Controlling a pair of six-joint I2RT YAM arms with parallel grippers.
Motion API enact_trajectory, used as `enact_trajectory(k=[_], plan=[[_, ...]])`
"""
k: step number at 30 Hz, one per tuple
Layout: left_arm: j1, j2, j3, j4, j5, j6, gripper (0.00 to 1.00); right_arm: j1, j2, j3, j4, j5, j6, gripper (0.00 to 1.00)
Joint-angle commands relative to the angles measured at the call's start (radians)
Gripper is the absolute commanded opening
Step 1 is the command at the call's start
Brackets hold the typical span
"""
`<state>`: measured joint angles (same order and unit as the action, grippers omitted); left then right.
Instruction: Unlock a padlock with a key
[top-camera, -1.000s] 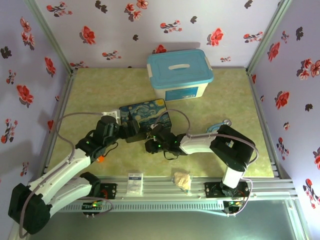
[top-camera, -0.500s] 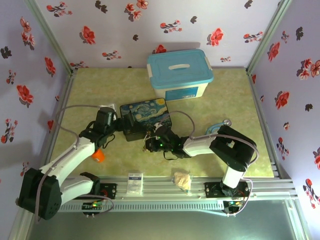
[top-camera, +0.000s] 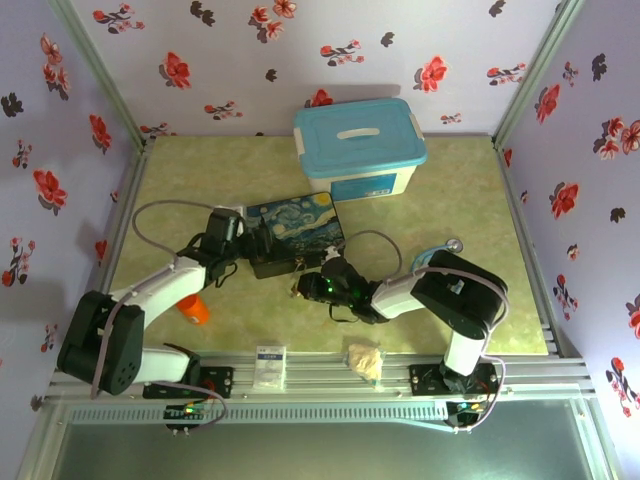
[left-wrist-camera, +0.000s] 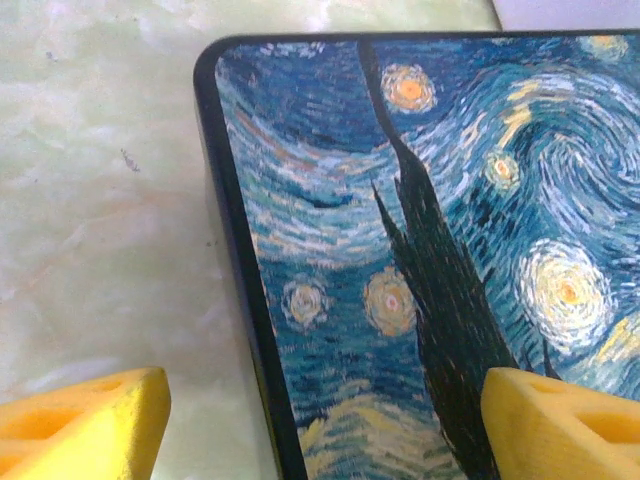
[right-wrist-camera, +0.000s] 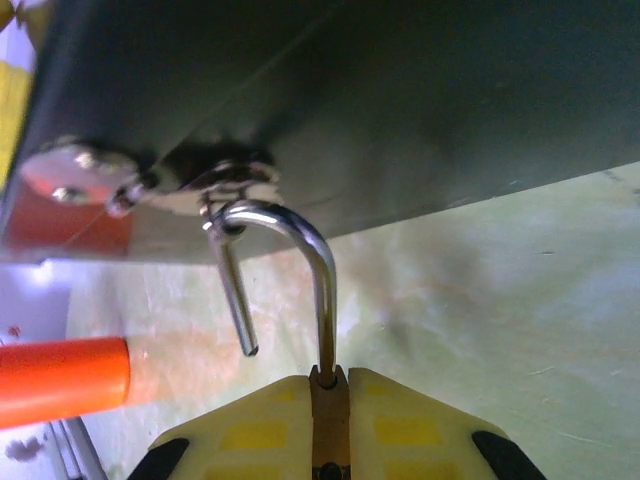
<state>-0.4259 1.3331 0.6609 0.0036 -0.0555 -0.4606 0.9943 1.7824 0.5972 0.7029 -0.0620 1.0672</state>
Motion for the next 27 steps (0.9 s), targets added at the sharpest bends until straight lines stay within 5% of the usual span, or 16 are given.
enact_trajectory(k=[1,12,19,27], plan=[[0.007,0.021,0.012,0.026,-0.006,0.000,0.80,0.000,0.055,-0.059,0.088,0.054,0.120,0.08],[0.009,0.026,-0.032,0.068,0.003,-0.015,0.72,0.037,0.113,-0.074,0.297,0.183,0.176,0.01],[0.009,0.029,-0.047,0.069,0.003,-0.001,0.70,0.047,0.241,-0.129,0.610,0.274,0.275,0.00],[0.008,0.026,-0.048,0.068,0.003,0.008,0.68,0.049,0.258,-0.129,0.656,0.302,0.267,0.00]])
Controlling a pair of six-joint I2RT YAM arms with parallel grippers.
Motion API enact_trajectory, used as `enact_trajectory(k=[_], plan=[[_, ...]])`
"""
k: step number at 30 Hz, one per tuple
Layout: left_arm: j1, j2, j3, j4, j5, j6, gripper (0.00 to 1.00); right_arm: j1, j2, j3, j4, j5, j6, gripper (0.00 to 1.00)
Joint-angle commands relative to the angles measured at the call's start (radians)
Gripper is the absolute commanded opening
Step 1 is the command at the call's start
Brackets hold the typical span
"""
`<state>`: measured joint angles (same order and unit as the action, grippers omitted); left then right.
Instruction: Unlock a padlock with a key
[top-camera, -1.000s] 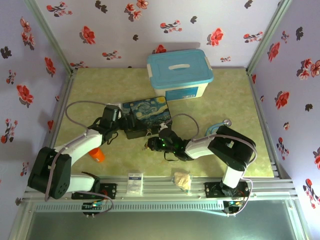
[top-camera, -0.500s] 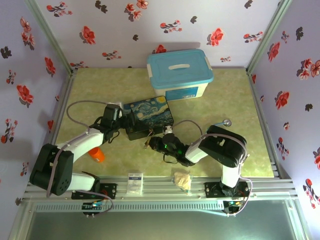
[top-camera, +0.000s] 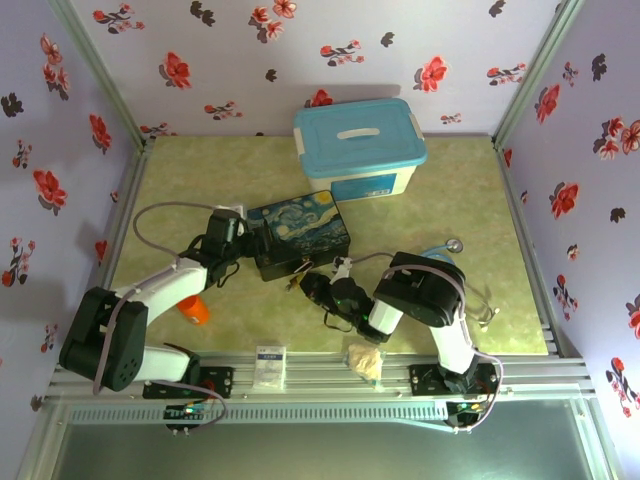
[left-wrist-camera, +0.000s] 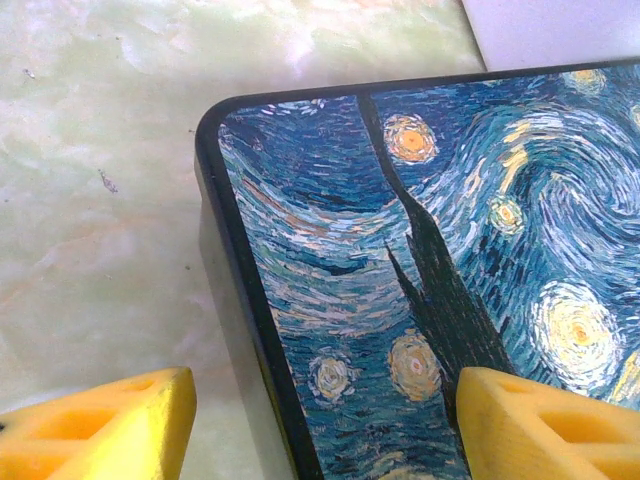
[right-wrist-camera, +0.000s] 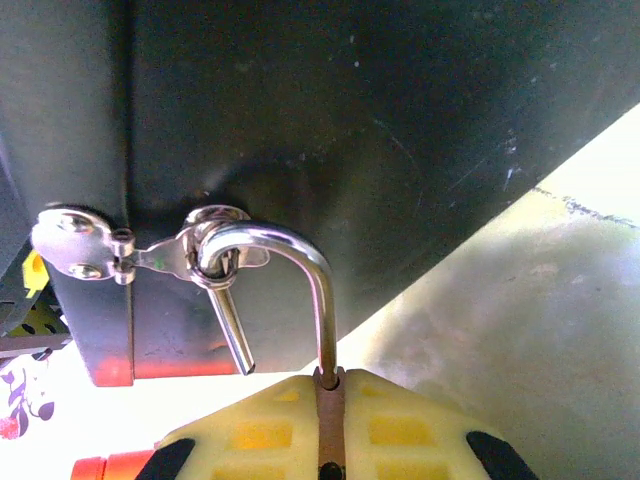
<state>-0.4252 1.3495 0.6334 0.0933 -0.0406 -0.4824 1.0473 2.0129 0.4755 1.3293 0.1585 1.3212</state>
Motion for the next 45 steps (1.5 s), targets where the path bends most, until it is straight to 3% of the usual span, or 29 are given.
enact_trajectory(k=[1,28,37,45], plan=[[0.008,0.011,-0.020,-0.021,-0.012,0.032,0.68,-0.003,0.030,-0.001,0.035,0.080,0.012,0.00],[0.007,0.020,-0.072,0.047,-0.075,0.012,0.65,0.011,-0.021,-0.050,0.057,0.315,0.153,0.00],[0.008,0.000,-0.072,0.033,-0.077,0.016,0.65,0.009,-0.089,-0.070,-0.043,0.314,0.137,0.00],[0.008,-0.013,-0.085,0.047,-0.066,0.008,0.65,0.000,-0.028,-0.035,0.057,0.268,0.166,0.00]])
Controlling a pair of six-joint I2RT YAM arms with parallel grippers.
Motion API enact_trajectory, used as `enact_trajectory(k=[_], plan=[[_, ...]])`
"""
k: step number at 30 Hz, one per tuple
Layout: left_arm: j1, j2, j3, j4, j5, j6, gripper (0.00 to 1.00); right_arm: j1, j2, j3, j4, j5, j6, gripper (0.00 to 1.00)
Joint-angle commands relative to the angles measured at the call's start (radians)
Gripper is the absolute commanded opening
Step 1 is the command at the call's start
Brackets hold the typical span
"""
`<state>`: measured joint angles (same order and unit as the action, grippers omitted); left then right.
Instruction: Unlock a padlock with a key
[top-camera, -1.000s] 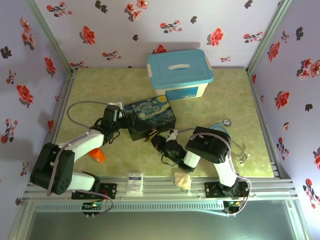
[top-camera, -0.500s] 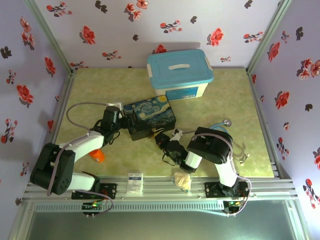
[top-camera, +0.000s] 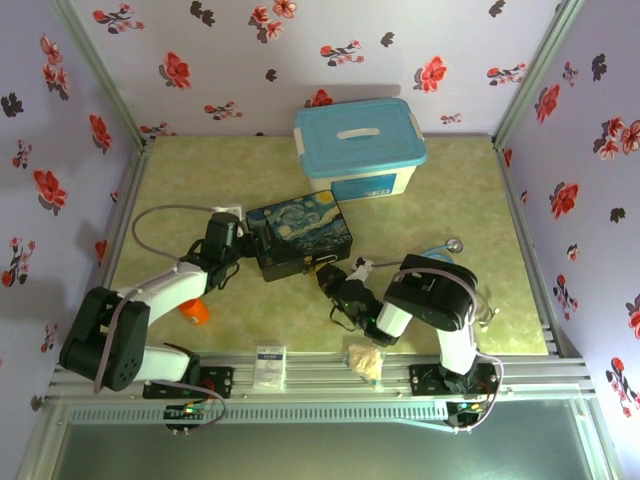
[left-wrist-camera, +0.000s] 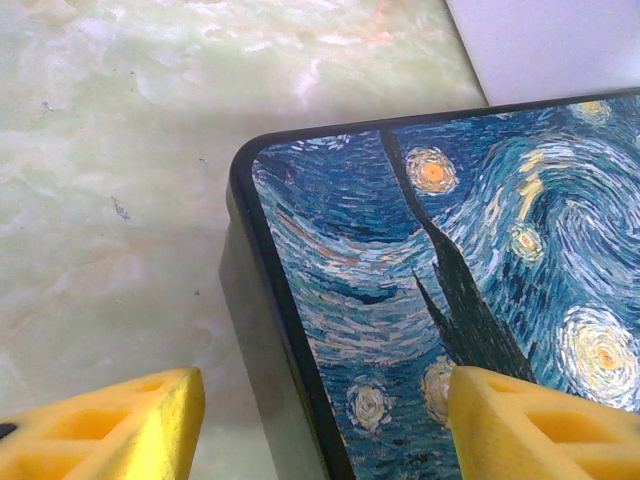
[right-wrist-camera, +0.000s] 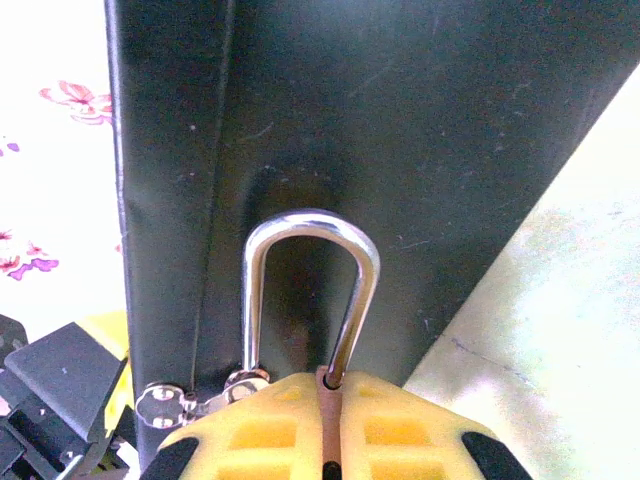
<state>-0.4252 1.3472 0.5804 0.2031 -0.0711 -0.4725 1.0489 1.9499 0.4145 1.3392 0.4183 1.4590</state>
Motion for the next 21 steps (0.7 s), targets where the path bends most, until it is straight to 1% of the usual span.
enact_trajectory(k=[1,4,6,7,9,12,17,18,21], plan=[[0.009,-0.013,-0.033,-0.066,-0.036,-0.001,0.65,0.000,0.034,0.022,0.047,0.013,0.022,0.00],[0.009,-0.010,-0.020,-0.078,-0.036,0.001,0.66,-0.007,-0.007,-0.021,-0.003,0.013,0.002,0.00],[0.009,-0.011,-0.009,-0.088,-0.030,0.001,0.66,-0.012,-0.079,-0.054,-0.118,-0.005,-0.012,0.00],[0.010,-0.014,-0.004,-0.094,-0.029,0.001,0.67,-0.021,-0.126,-0.063,-0.204,-0.037,-0.018,0.00],[0.010,-0.021,0.007,-0.103,-0.026,0.003,0.68,-0.046,-0.188,-0.069,-0.345,-0.125,-0.037,0.00],[0.010,-0.032,0.025,-0.124,-0.015,0.007,0.69,-0.100,-0.235,-0.092,-0.431,-0.262,-0.057,0.00],[0.011,-0.058,0.040,-0.155,-0.005,0.003,0.69,-0.224,-0.298,-0.088,-0.642,-0.521,-0.135,0.00],[0.011,-0.064,0.040,-0.160,-0.004,0.005,0.69,-0.244,-0.316,-0.083,-0.697,-0.562,-0.159,0.00],[0.011,-0.078,0.048,-0.179,0.005,0.011,0.70,-0.299,-0.376,-0.031,-0.940,-0.676,-0.278,0.00]])
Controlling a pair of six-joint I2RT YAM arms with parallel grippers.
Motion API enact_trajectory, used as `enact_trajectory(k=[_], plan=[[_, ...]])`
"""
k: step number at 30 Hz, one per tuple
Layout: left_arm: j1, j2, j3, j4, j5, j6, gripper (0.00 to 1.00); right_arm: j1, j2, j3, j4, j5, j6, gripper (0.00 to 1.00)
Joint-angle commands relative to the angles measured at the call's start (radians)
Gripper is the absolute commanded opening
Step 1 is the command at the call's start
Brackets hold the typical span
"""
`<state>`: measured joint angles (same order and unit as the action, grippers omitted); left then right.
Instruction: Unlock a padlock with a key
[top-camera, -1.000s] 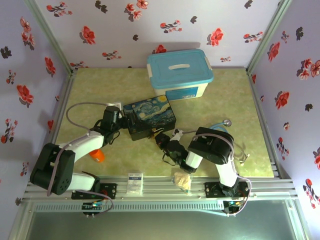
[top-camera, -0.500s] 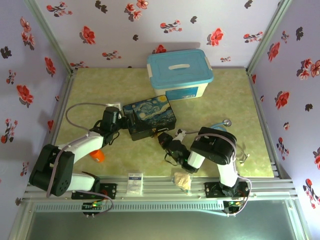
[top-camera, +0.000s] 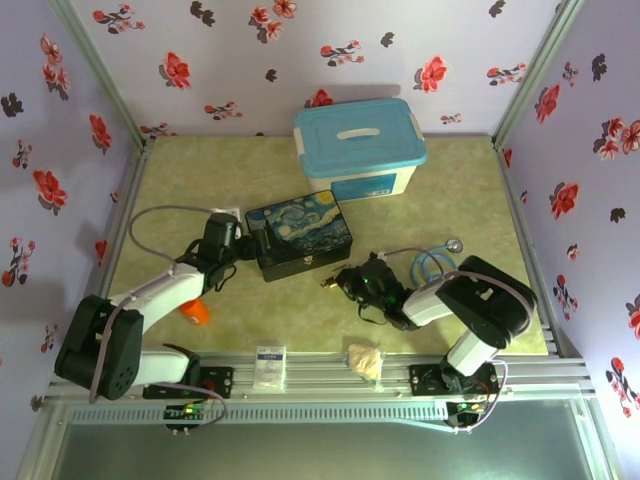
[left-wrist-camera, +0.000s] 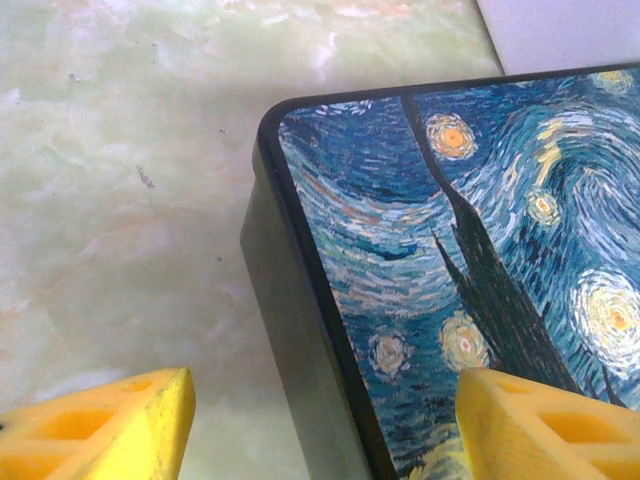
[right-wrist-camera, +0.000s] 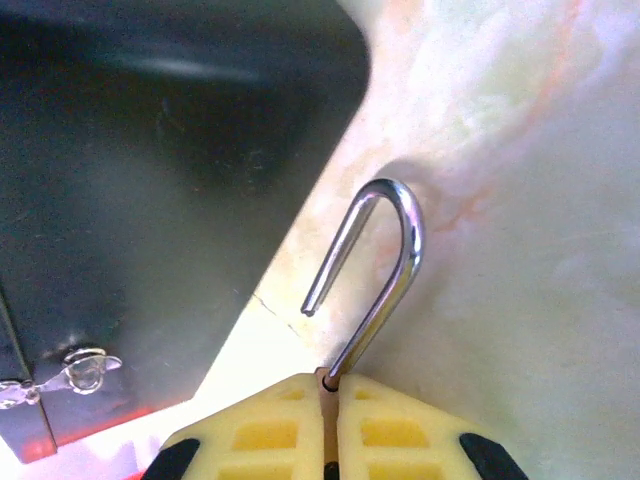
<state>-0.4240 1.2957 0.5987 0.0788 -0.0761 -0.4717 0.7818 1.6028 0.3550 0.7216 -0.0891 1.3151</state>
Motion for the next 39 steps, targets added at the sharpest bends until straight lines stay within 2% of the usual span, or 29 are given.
enact_trajectory(k=[1,7,11,12,17,21,23,25,29,34,36,37,39], plan=[[0.009,-0.032,0.035,-0.065,0.012,0.013,0.70,-0.050,-0.054,0.038,-0.405,-0.185,-0.176,0.00],[0.009,-0.062,0.054,-0.100,0.020,0.021,0.72,-0.169,-0.183,0.137,-0.878,-0.235,-0.420,0.00],[0.010,-0.069,0.064,-0.106,0.035,0.020,0.73,-0.228,-0.204,0.193,-1.084,-0.243,-0.547,0.00],[0.011,-0.072,0.065,-0.108,0.039,0.019,0.74,-0.244,-0.205,0.194,-1.105,-0.246,-0.566,0.03],[0.011,-0.083,0.060,-0.091,0.047,0.006,0.74,-0.271,-0.212,0.186,-1.082,-0.257,-0.583,0.04],[0.011,-0.099,0.062,-0.102,0.047,0.011,0.74,-0.277,-0.315,0.226,-1.141,-0.181,-0.610,0.09],[0.011,-0.112,0.067,-0.106,0.048,0.010,0.75,-0.282,-0.352,0.247,-1.158,-0.171,-0.621,0.16],[0.011,-0.126,0.078,-0.122,0.048,0.013,0.75,-0.277,-0.376,0.267,-1.169,-0.190,-0.640,0.19],[0.011,-0.160,0.102,-0.170,0.055,0.026,0.76,-0.199,-0.388,0.296,-1.196,-0.205,-0.646,0.24],[0.011,-0.213,0.075,-0.196,0.075,0.005,0.76,-0.063,-0.340,0.322,-1.198,-0.161,-0.634,0.28],[0.010,-0.228,0.056,-0.194,0.089,-0.005,0.76,-0.038,-0.326,0.330,-1.186,-0.141,-0.624,0.30],[0.011,-0.232,0.050,-0.199,0.100,-0.004,0.76,-0.039,-0.323,0.327,-1.171,-0.134,-0.615,0.34],[0.011,-0.245,0.039,-0.209,0.101,0.013,0.82,-0.041,-0.340,0.328,-1.163,-0.060,-0.624,0.47]])
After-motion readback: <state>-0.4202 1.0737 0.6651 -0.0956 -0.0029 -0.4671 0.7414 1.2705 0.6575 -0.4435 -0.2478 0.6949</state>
